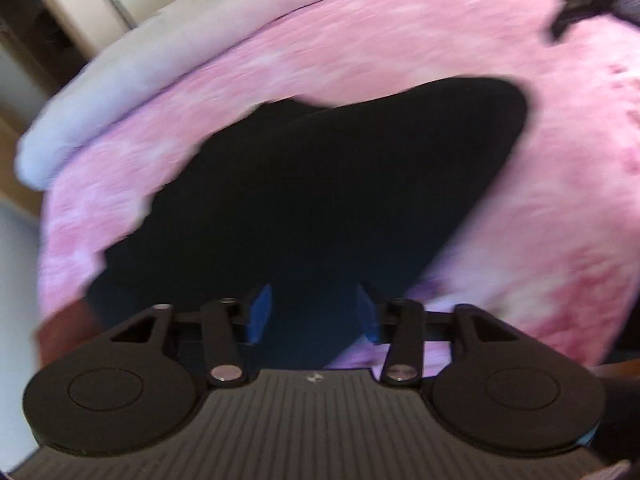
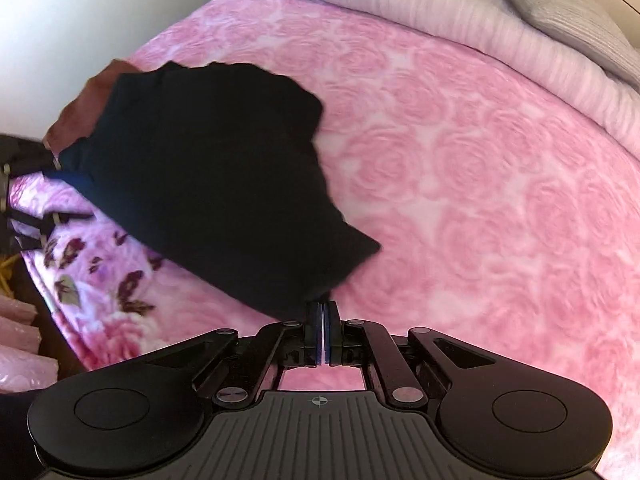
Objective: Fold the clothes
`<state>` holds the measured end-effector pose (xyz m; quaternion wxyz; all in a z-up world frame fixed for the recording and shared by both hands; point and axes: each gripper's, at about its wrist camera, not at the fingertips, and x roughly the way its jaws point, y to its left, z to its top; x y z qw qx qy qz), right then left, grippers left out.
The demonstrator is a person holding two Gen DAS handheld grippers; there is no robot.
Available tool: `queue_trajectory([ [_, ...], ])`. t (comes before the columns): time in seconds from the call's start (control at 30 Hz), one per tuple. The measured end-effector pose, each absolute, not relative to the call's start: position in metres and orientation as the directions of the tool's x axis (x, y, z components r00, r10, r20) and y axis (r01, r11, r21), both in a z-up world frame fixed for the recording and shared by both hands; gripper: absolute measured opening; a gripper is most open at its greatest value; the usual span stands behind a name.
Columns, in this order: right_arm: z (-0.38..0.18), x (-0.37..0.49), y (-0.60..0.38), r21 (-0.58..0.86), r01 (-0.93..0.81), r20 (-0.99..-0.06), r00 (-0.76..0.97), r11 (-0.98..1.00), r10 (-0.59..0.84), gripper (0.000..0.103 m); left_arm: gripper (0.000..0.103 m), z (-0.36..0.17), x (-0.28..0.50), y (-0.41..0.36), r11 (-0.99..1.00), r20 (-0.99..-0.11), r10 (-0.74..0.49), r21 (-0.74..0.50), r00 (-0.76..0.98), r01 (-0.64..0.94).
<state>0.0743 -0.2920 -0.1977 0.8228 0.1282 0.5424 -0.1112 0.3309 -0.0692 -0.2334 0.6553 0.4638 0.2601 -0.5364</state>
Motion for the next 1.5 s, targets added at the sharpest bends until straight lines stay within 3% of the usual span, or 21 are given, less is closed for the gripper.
queue_trajectory([
  [0.1, -0.209, 0.085, -0.308, 0.096, 0.349, -0.924, 0.38, 0.932, -0.047, 0.012, 0.063, -0.238, 0.393, -0.079, 0.005, -0.82, -0.456, 0.388, 0.347, 0.922],
  [0.17, -0.216, 0.095, -0.311, 0.109, 0.369, -0.924, 0.38, 0.923, -0.043, 0.05, 0.065, -0.242, 0.436, -0.088, 0.006, -0.809, -0.455, 0.416, 0.373, 0.91],
  [0.23, -0.223, 0.11, -0.306, 0.125, 0.376, -0.921, 0.389, 0.918, -0.034, 0.062, 0.069, -0.247, 0.478, -0.099, -0.004, -0.811, -0.461, 0.407, 0.36, 0.913],
  [0.43, -0.255, 0.158, -0.283, 0.107, 0.397, -0.944, 0.328, 0.912, -0.032, 0.067, 0.07, -0.273, 0.555, -0.118, -0.067, -0.887, -0.428, 0.222, 0.173, 0.973],
  [0.47, -0.26, 0.163, -0.281, 0.098, 0.408, -0.948, 0.315, 0.908, -0.039, 0.067, 0.067, -0.277, 0.562, -0.12, -0.076, -0.898, -0.419, 0.181, 0.133, 0.981],
  [0.5, -0.265, 0.168, -0.279, 0.089, 0.42, -0.952, 0.303, 0.903, -0.047, 0.067, 0.058, -0.282, 0.569, -0.121, -0.086, -0.908, -0.408, 0.139, 0.092, 0.987],
  [0.53, -0.27, 0.172, -0.277, 0.08, 0.432, -0.955, 0.292, 0.898, -0.055, 0.067, 0.035, -0.286, 0.577, -0.123, -0.094, -0.916, -0.398, 0.097, 0.052, 0.991],
  [0.57, -0.275, 0.177, -0.275, 0.071, 0.444, -0.958, 0.279, 0.893, -0.063, 0.067, 0.025, -0.29, 0.584, -0.125, -0.103, -0.922, -0.386, 0.055, 0.011, 0.993],
  [0.6, -0.281, 0.181, -0.274, 0.061, 0.455, -0.961, 0.267, 0.888, -0.071, 0.067, 0.005, -0.294, 0.591, -0.126, -0.11, -0.927, -0.375, 0.012, -0.03, 0.994],
  [0.73, -0.268, 0.205, -0.263, 0.031, 0.387, -0.926, 0.358, 0.922, -0.119, 0.069, 0.0, -0.276, 0.578, -0.116, -0.146, -0.899, -0.425, -0.049, -0.107, 0.988],
  [0.83, -0.279, 0.224, -0.265, 0.017, 0.312, -0.924, 0.367, 0.95, -0.104, 0.08, 0.0, -0.251, 0.564, -0.105, -0.151, -0.857, -0.486, -0.109, -0.17, 0.983],
  [0.9, -0.296, 0.232, -0.273, 0.033, 0.31, -0.933, 0.35, 0.95, -0.082, 0.082, 0.0, -0.239, 0.561, -0.098, -0.147, -0.839, -0.503, -0.152, -0.206, 0.977],
  [1.0, -0.323, 0.241, -0.284, 0.113, 0.316, -0.948, 0.318, 0.942, 0.007, 0.077, 0.0, -0.226, 0.562, -0.089, -0.131, -0.819, -0.524, -0.192, -0.232, 0.973],
  [1.07, -0.325, 0.247, -0.287, 0.161, 0.316, -0.947, 0.317, 0.935, 0.056, 0.026, 0.0, -0.213, 0.568, -0.081, -0.104, -0.796, -0.555, -0.221, -0.241, 0.97],
  [1.13, -0.307, 0.256, -0.278, 0.121, 0.291, -0.946, 0.325, 0.949, 0.021, 0.012, 0.0, -0.192, 0.575, -0.068, -0.066, -0.763, -0.602, -0.247, -0.236, 0.967],
  [1.27, -0.251, 0.278, -0.266, 0.051, 0.22, -0.917, 0.397, 0.974, -0.042, 0.01, 0.0, -0.144, 0.587, -0.041, 0.011, -0.684, -0.701, -0.293, -0.202, 0.956],
  [1.5, -0.139, 0.325, -0.277, -0.038, 0.094, -0.77, 0.631, 0.995, -0.089, 0.01, 0.0, -0.023, 0.54, -0.007, 0.016, -0.559, -0.82, -0.229, -0.118, 0.973],
])
